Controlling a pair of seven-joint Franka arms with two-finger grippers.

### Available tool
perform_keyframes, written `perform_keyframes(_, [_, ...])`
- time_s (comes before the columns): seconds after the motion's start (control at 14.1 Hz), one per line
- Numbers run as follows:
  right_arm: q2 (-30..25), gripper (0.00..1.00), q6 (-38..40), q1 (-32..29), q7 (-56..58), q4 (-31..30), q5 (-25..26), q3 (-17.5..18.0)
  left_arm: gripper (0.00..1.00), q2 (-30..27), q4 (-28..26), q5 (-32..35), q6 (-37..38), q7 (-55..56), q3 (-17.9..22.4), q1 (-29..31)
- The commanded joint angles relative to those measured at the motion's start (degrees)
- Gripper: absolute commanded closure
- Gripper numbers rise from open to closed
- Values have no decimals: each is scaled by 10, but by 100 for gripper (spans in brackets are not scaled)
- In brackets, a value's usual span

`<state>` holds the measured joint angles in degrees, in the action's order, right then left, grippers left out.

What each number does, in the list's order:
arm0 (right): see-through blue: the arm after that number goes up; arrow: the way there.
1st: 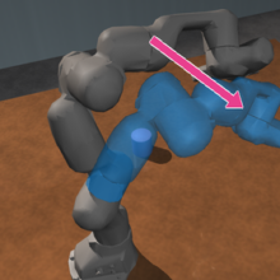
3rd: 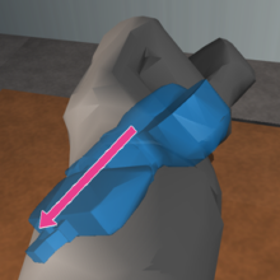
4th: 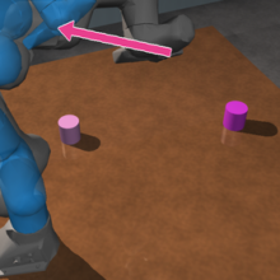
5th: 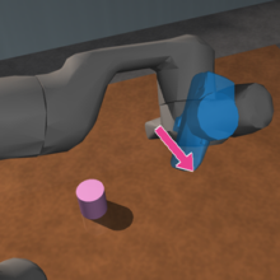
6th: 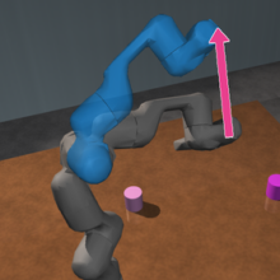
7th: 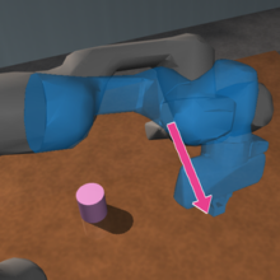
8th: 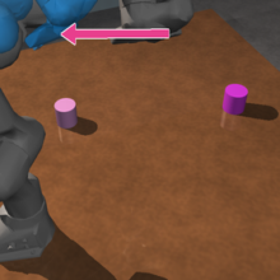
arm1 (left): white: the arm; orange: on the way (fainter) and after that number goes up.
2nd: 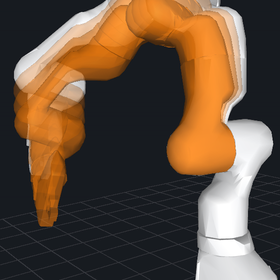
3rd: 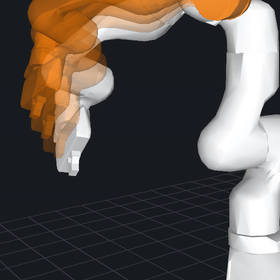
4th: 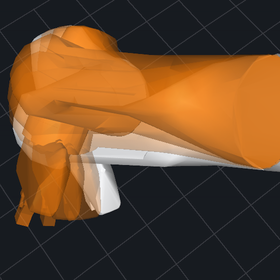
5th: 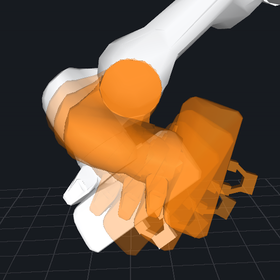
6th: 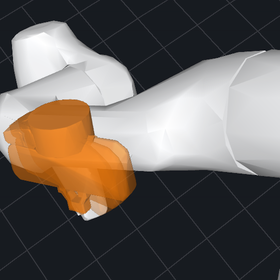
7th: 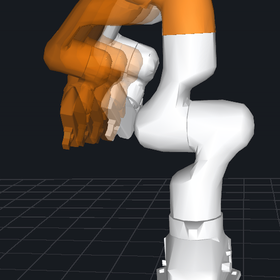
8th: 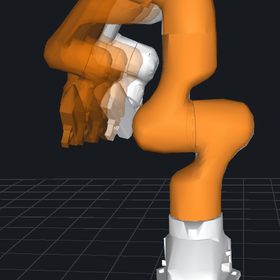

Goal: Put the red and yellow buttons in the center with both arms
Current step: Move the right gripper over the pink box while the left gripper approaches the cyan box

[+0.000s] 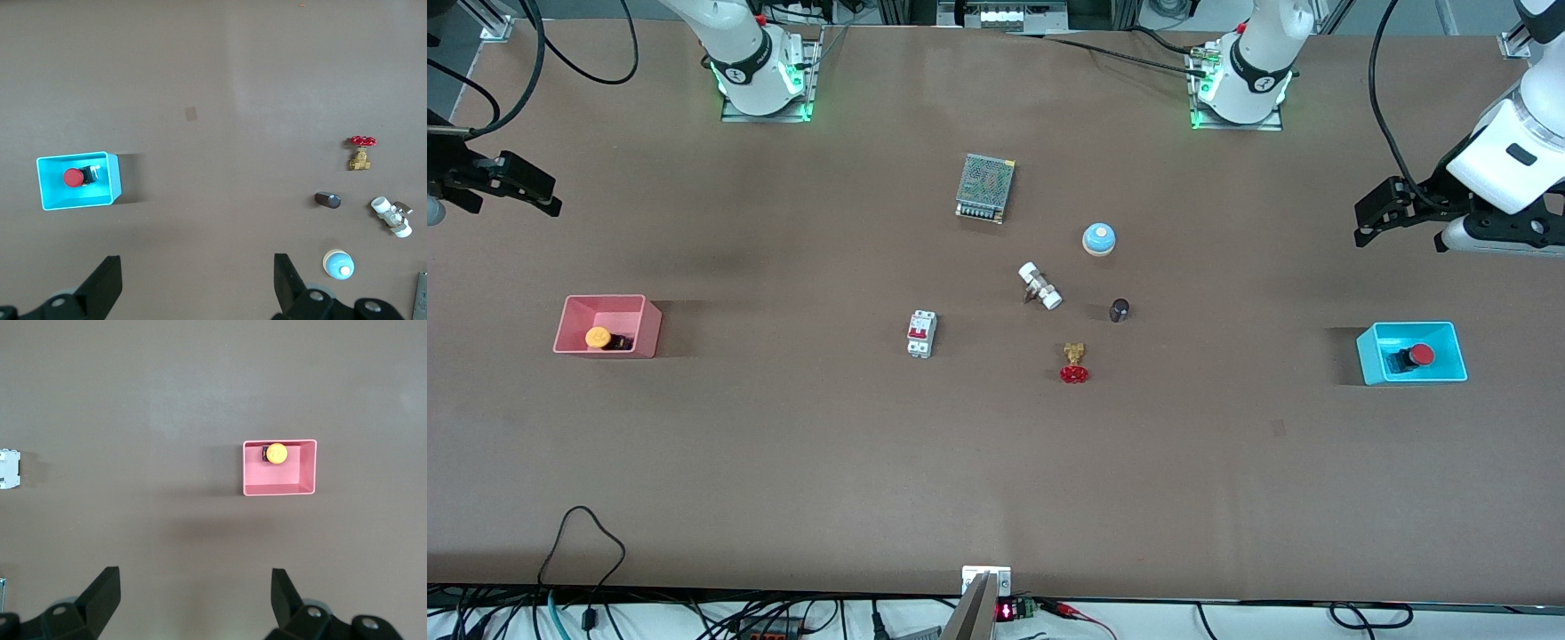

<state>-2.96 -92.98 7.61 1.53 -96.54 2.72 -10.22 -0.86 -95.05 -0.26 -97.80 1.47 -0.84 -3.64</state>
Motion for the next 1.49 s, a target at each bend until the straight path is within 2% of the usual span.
perform_keyframes(0.0, [-5,0,3,3,3,5,1,-1,0,1,3,-5,1,-1,2,-1])
perform_keyframes(0.43, [-2,0,-13,3,-1,6,1,0,0,1,3,-5,1,-1,2,-1])
perform_keyframes(0.92, [32,0,-37,5,0,6,2,-1,0,6,3,-5,1,0,2,0])
perform_keyframes(0.99, [51,0,-41,4,-1,6,3,-1,0,10,3,-5,5,0,3,0])
perform_keyframes(1.28, [69,0,-41,0,1,6,9,-2,0,21,3,-3,56,1,3,-1])
perform_keyframes(1.42, [81,0,-42,-3,-2,6,6,-4,0,41,3,-3,57,1,2,-2])
